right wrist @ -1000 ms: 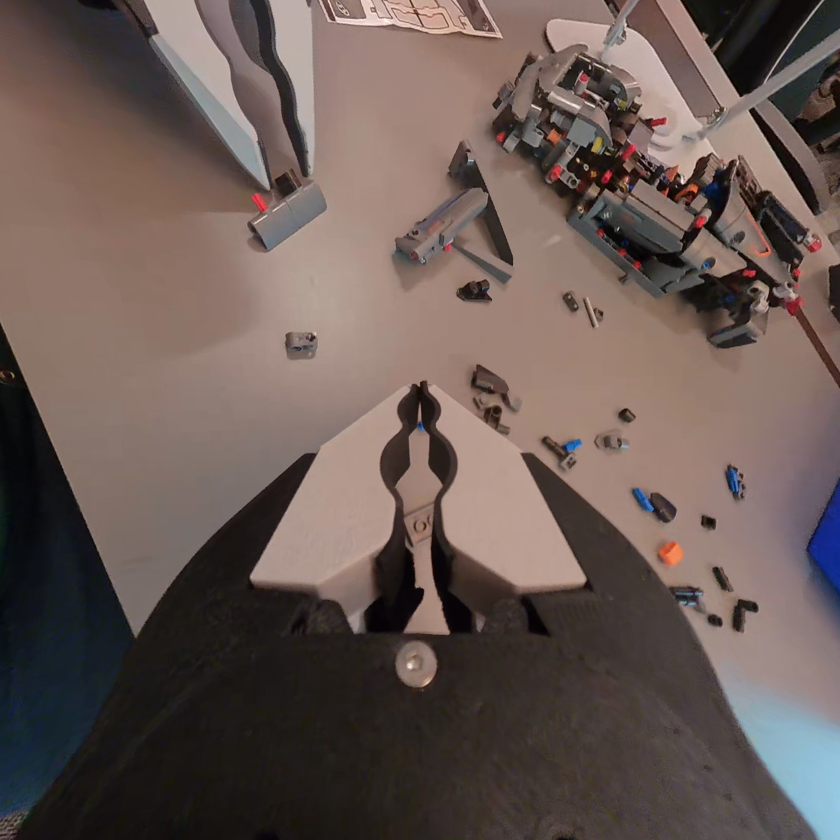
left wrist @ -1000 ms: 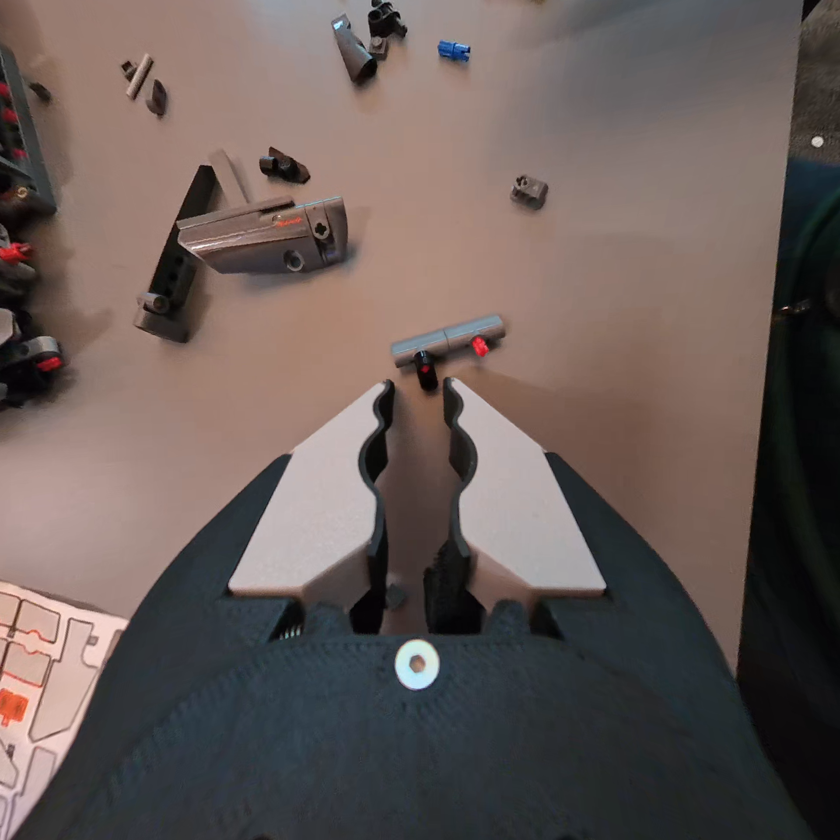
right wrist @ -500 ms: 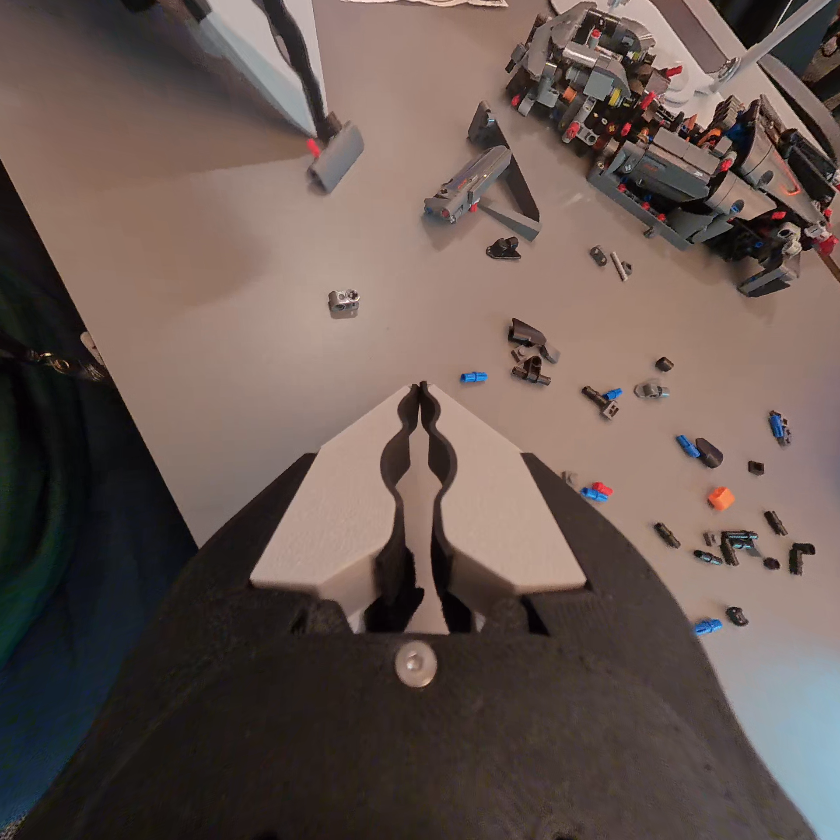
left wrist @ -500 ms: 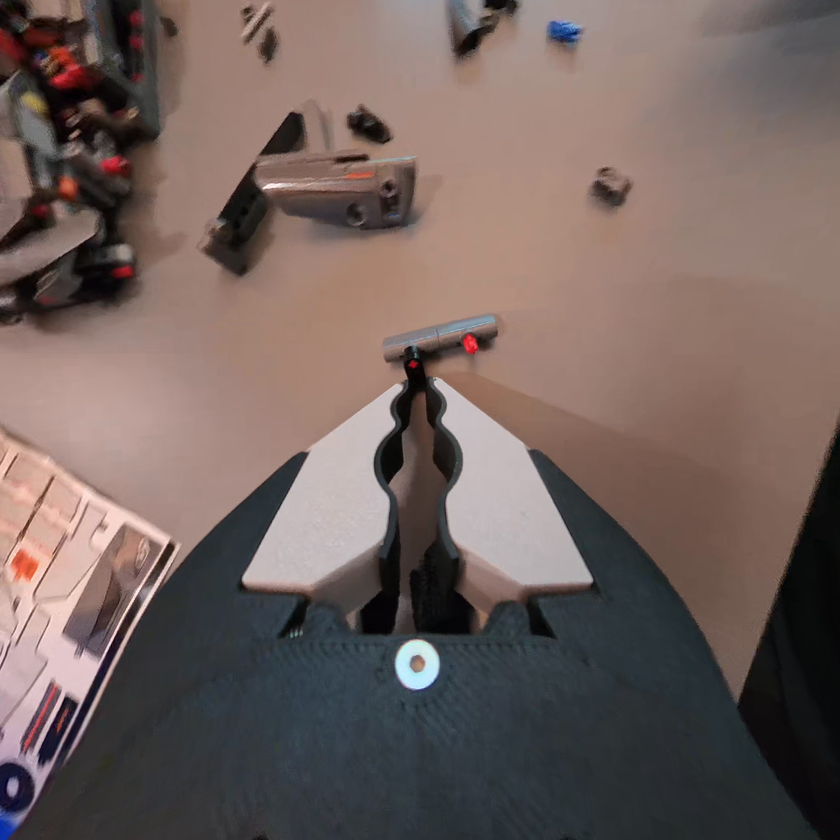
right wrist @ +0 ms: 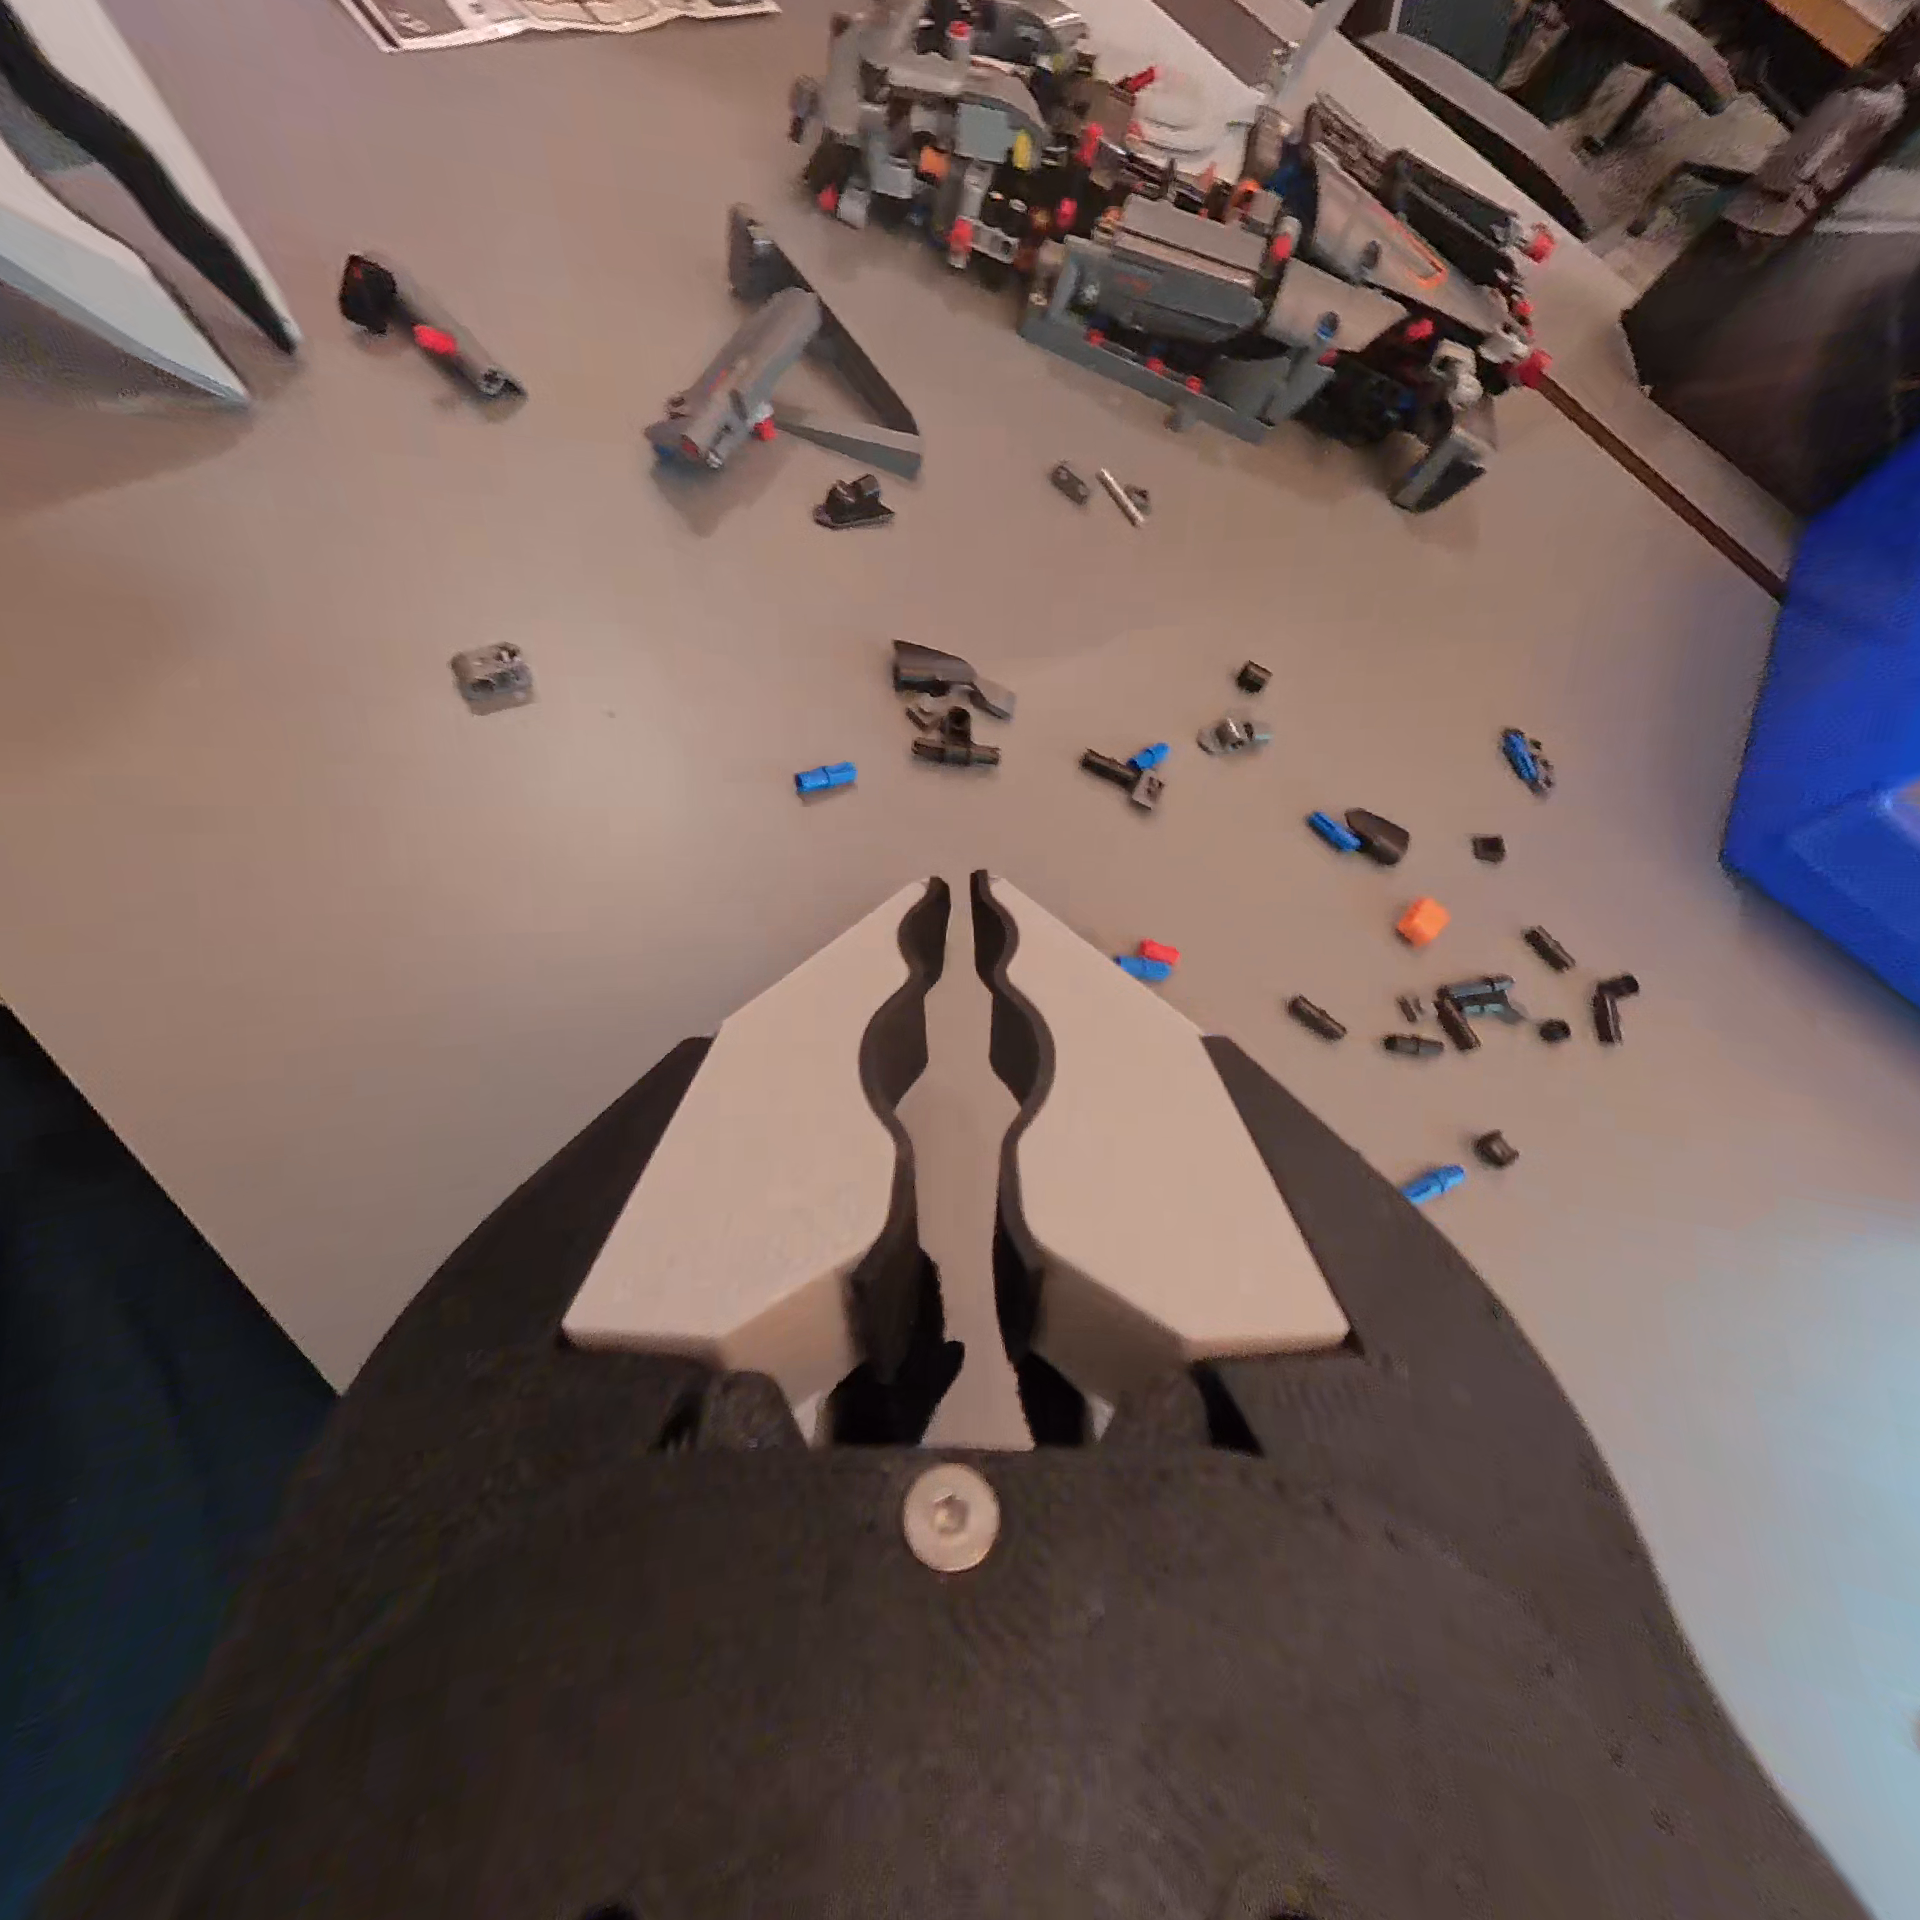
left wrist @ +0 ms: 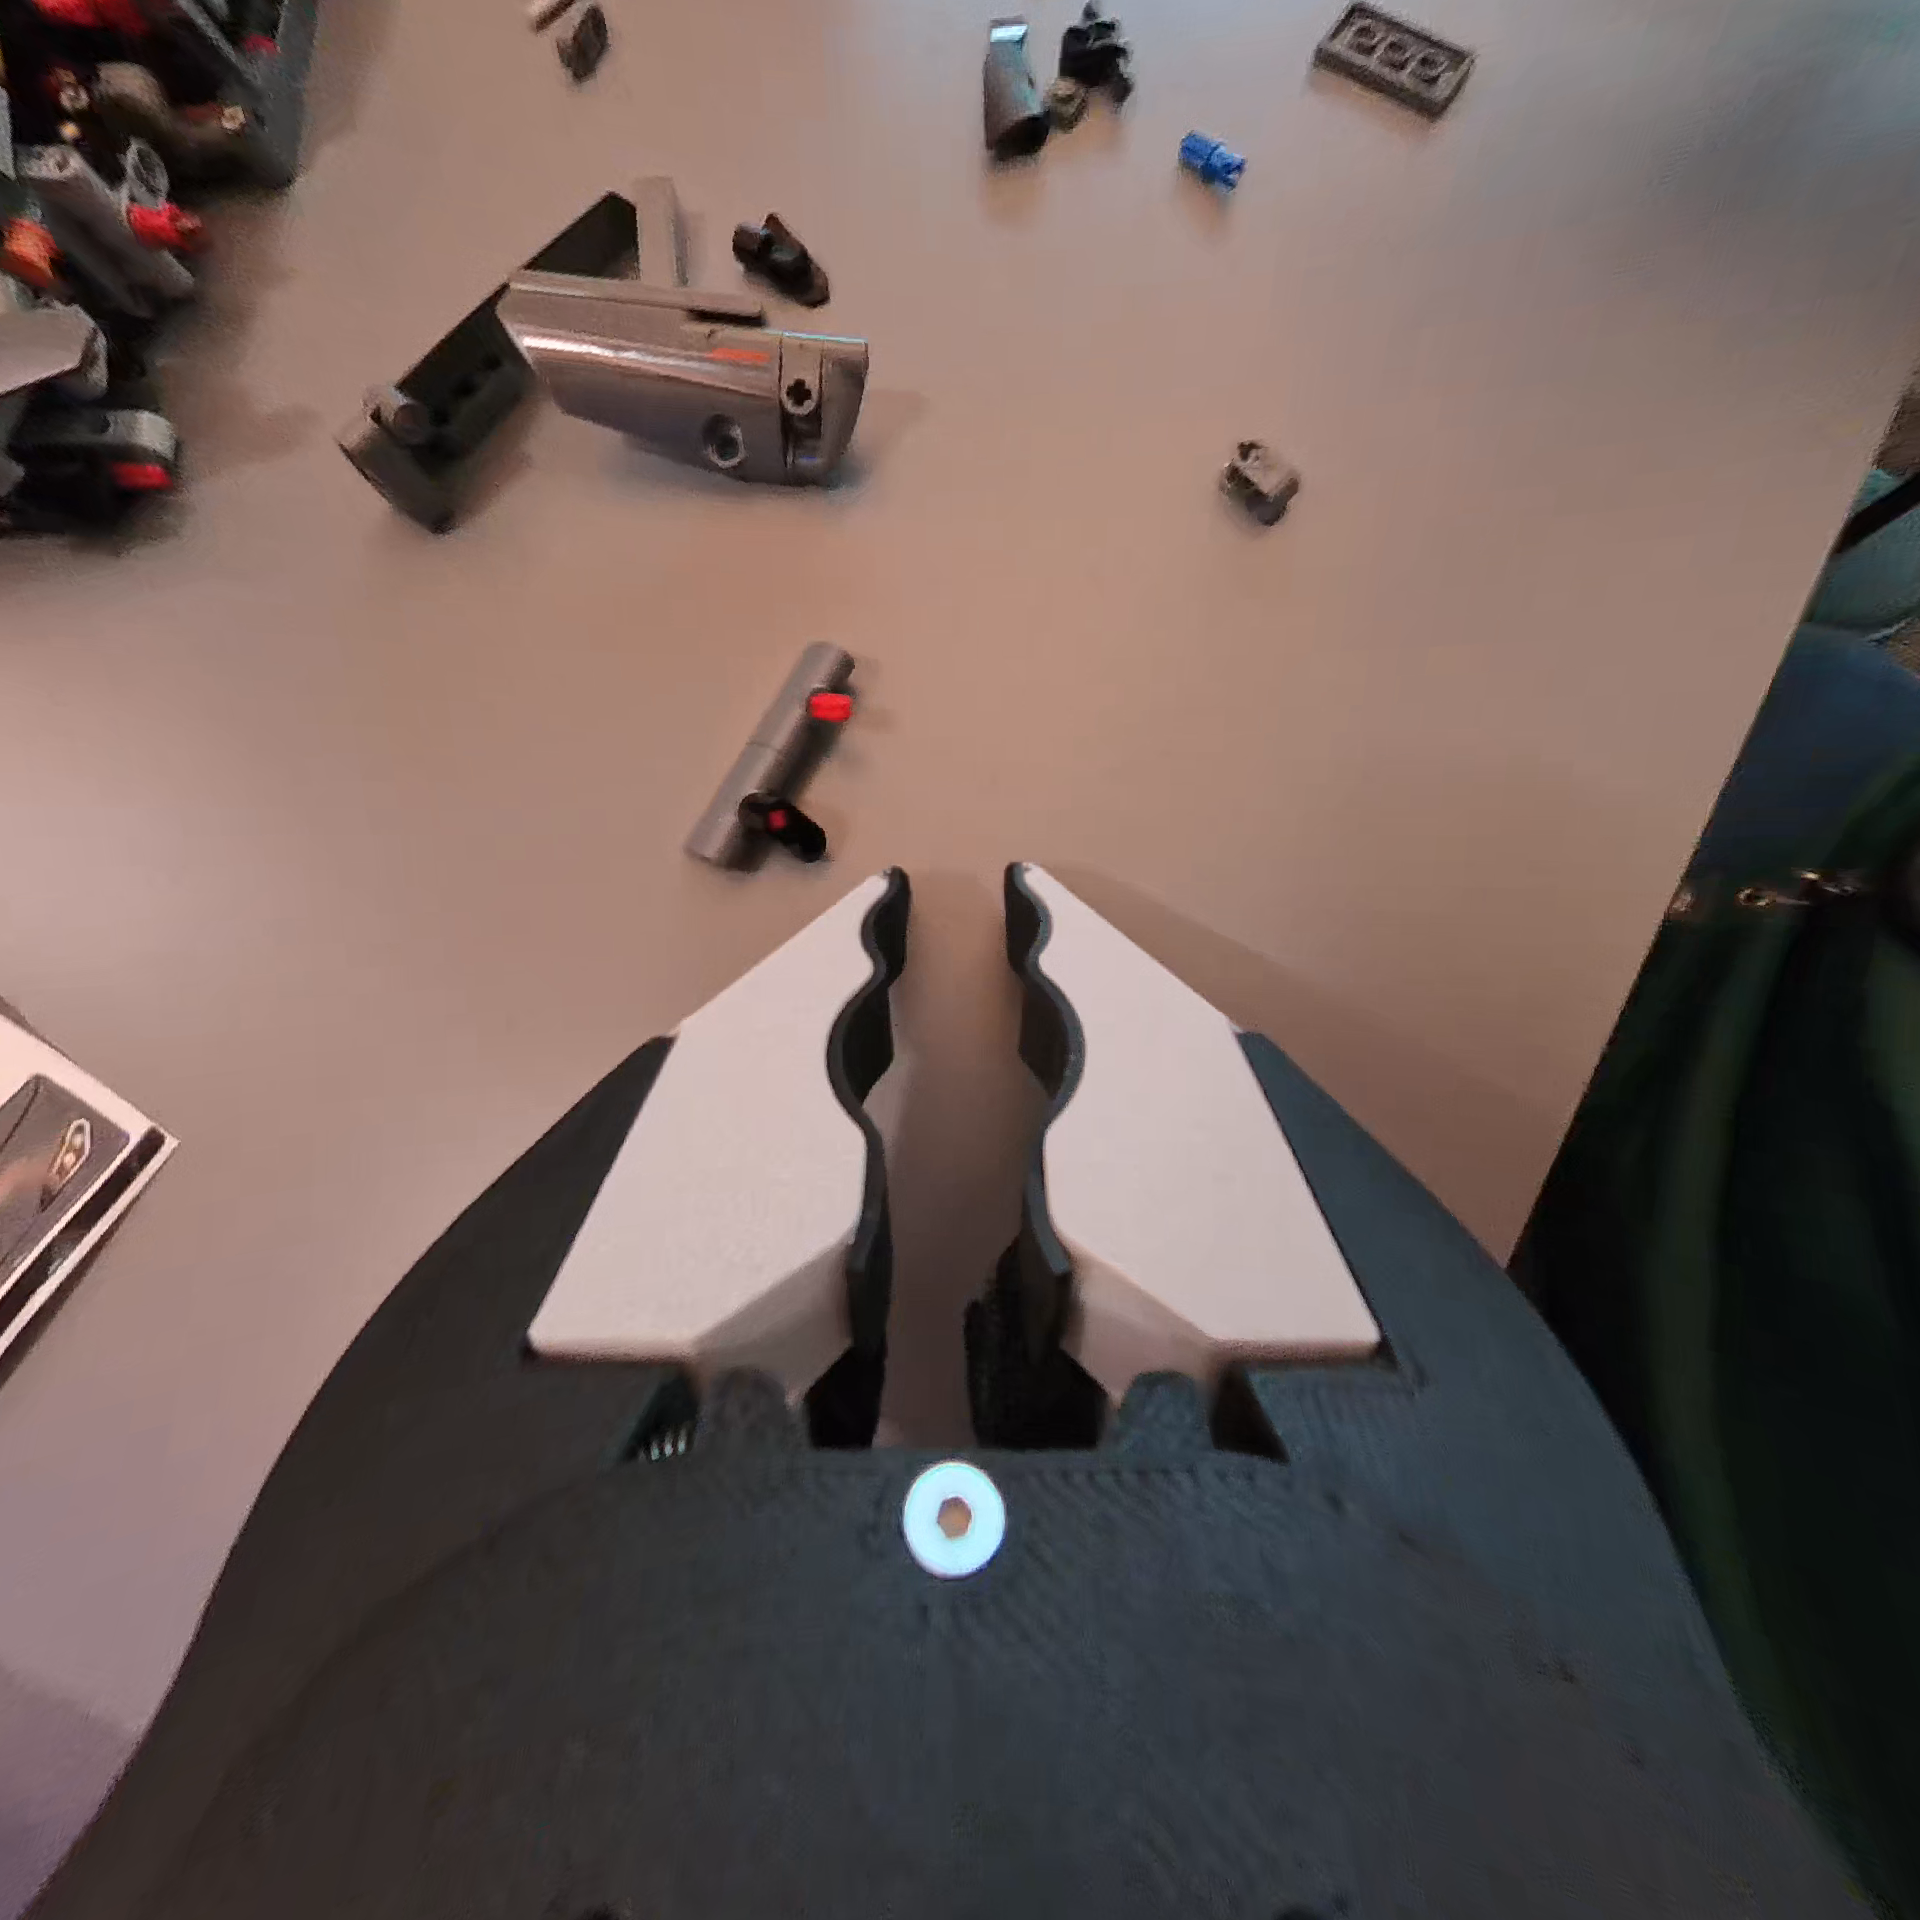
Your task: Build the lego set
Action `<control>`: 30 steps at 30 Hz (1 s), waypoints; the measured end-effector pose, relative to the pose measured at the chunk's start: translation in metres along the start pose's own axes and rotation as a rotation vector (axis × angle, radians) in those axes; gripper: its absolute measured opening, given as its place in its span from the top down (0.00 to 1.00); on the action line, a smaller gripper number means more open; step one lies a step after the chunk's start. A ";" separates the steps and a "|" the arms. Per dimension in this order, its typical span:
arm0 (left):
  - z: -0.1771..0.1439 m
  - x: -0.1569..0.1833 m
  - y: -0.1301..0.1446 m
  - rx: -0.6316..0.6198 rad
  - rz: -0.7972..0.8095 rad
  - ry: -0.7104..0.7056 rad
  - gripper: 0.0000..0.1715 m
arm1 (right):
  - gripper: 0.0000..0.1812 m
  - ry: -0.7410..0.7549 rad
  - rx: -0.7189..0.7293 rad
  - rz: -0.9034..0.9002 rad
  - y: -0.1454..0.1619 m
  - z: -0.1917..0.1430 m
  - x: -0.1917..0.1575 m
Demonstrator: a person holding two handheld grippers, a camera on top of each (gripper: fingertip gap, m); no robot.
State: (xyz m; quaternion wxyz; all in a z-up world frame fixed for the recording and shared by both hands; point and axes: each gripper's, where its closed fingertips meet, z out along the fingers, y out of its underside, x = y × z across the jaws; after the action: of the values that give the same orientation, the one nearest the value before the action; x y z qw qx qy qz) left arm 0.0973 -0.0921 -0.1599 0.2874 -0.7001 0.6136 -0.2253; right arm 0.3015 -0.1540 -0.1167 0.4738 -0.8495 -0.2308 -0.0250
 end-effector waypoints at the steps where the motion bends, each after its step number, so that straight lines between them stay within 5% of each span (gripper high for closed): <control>1: -0.002 -0.002 -0.001 0.021 0.000 -0.001 0.90 | 0.99 0.005 0.003 0.016 0.003 -0.002 0.002; 5: -0.012 -0.021 -0.009 0.096 -0.022 -0.058 0.89 | 0.97 0.054 0.012 0.069 0.017 -0.005 0.015; 14: 0.001 -0.036 -0.013 0.042 0.038 -0.057 0.72 | 0.91 -0.102 0.027 0.040 0.026 0.000 -0.011; 23: 0.014 -0.028 -0.011 -0.029 0.074 0.015 0.86 | 0.93 -0.083 -0.053 -0.046 0.037 0.007 -0.019; 30: 0.010 -0.013 -0.007 -0.042 0.037 0.020 0.82 | 0.92 -0.101 -0.059 0.008 0.038 0.007 -0.016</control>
State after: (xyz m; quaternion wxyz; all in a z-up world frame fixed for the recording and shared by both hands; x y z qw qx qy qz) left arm 0.1077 -0.0774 -0.1622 0.2706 -0.6922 0.6339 -0.2141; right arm 0.3018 -0.1706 -0.1548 0.4363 -0.8642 -0.2503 0.0130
